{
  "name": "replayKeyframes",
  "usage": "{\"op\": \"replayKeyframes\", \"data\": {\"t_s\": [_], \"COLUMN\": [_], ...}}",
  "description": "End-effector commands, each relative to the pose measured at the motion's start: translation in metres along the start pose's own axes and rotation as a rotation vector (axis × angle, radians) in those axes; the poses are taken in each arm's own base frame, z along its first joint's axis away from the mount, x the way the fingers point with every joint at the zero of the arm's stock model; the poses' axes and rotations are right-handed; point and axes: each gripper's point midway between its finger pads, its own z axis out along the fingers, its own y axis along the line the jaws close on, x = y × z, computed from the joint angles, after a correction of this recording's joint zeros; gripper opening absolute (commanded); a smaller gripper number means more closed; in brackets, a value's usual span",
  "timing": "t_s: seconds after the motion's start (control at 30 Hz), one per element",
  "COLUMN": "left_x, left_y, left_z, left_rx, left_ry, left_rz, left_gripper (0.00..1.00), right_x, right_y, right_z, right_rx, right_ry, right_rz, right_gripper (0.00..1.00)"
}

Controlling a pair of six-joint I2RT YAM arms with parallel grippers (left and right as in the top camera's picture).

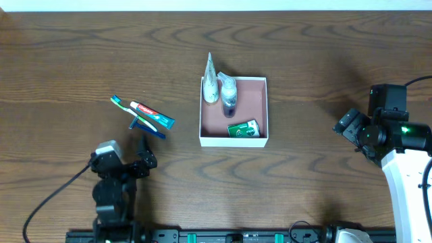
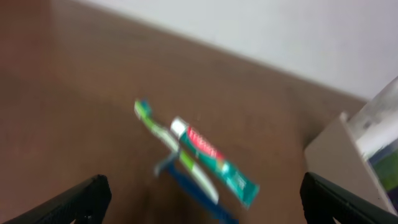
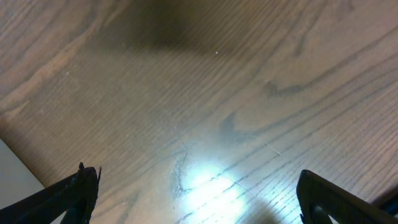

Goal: Pack container
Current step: 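Raise the left gripper toward the toothbrush and toothpaste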

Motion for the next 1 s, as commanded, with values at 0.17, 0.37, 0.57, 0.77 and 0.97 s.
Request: {"op": "replayKeyframes", "data": {"t_s": [0.17, 0.37, 0.57, 0.77, 0.97], "left_x": [-0.123, -0.147, -0.142, -0.098, -0.068], "left_y": [-0.020, -0.041, -0.063, -0.054, -0.059], "left_z": [0.004, 0.045, 0.093, 0.106, 0.114], "left_rx": [-0.164, -0.197, -0.116, -0.150, -0.119], "left_ry": [0.131, 0.420, 0.551, 0.718, 0.834], "left_rz": [-0.009, -0.018, -0.042, -0.052, -0.112], "left_gripper": [0.98, 0.98, 0.98, 0.98, 0.98], "right_x": [-0.003, -0.003, -0.003, -0.003, -0.003], "right_y": [-0.001, -0.001, -0.001, -0.001, -0.001], "right_z": [0.000, 0.000, 0.000, 0.000, 0.000], "right_rx": [0.002, 0.002, 0.002, 0.002, 0.002], "right_ry": [-0.005, -0.005, -0.005, -0.005, -0.005], "right_rz": [0.024, 0.024, 0.024, 0.024, 0.024], "right_gripper": [0.99, 0.99, 0.99, 0.99, 0.99]}}
